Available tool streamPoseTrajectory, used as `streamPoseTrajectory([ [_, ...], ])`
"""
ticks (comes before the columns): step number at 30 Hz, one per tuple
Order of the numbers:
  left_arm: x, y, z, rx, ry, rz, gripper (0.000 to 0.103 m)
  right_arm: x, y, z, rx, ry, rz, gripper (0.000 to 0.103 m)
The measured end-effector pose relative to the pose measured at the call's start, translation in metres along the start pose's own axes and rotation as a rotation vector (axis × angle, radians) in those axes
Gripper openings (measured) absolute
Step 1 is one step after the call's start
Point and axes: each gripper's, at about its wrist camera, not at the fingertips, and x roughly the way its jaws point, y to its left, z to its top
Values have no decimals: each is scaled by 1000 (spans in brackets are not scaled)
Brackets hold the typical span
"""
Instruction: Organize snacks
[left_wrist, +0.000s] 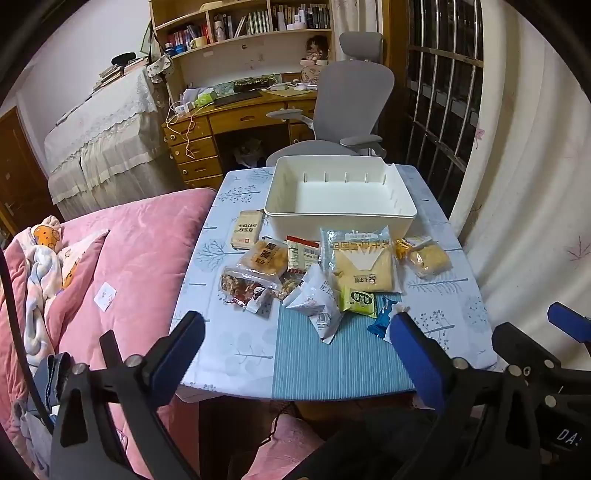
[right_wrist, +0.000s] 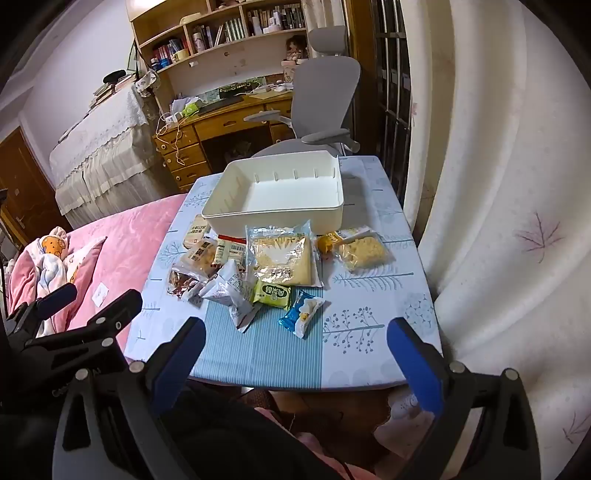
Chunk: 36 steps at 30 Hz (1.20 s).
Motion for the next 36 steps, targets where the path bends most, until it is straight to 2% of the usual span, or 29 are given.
streamPoseTrajectory([
  [36,1,-6,-3,-20,-15,-39,99,4,4,-2,-13,12,-18,99],
])
